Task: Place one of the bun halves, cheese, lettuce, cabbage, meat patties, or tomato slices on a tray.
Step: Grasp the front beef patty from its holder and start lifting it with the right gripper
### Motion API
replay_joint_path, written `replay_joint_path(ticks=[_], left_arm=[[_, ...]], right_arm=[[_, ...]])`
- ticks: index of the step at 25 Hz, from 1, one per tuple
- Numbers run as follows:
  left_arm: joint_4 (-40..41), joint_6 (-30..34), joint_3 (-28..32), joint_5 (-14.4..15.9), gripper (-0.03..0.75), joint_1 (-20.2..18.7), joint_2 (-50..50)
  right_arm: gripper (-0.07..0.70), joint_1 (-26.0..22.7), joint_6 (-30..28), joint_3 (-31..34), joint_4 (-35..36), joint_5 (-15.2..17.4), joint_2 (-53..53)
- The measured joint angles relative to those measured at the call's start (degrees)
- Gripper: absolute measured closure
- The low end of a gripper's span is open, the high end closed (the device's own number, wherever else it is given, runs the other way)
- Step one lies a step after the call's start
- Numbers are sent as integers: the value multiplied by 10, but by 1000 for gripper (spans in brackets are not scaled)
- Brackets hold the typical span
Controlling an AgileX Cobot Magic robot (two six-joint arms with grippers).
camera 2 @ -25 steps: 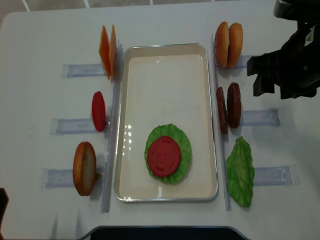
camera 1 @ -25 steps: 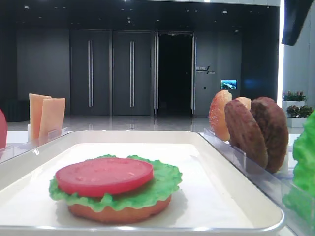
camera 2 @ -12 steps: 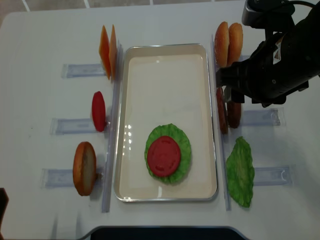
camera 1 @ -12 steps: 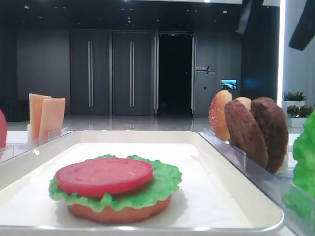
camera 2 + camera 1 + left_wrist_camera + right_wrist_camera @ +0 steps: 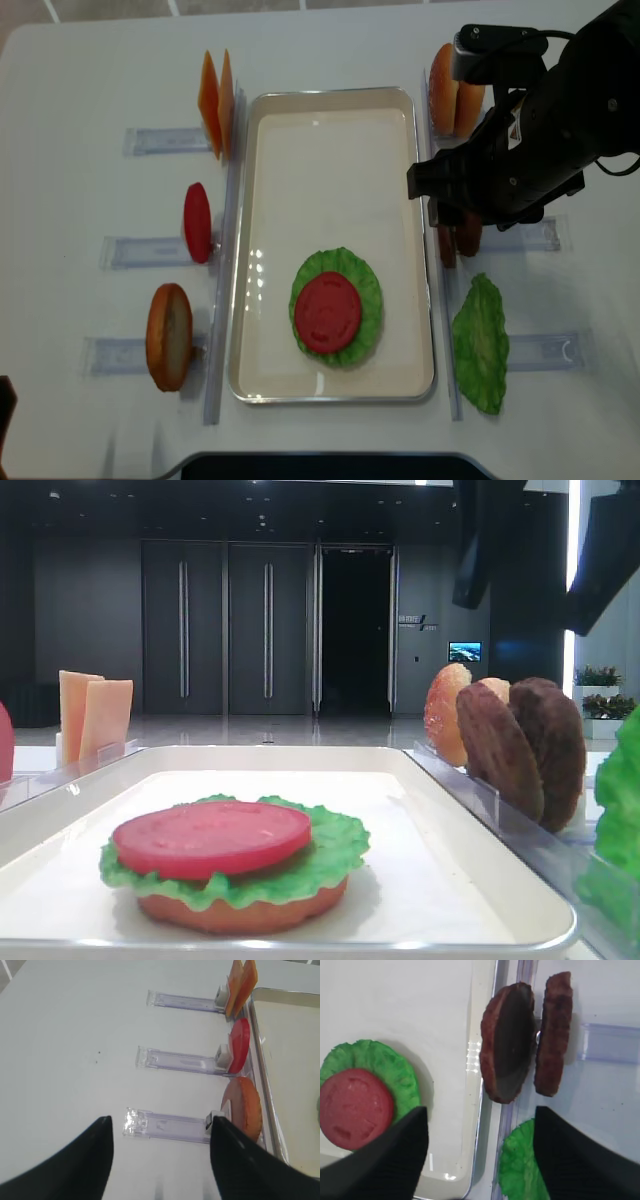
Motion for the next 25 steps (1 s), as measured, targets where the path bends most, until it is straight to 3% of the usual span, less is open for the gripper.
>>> replay_joint_path(ticks=[25], left_arm=[[0, 0, 0, 0, 244, 0, 0]], right_arm=[[171, 29, -3, -39, 2, -25, 76]])
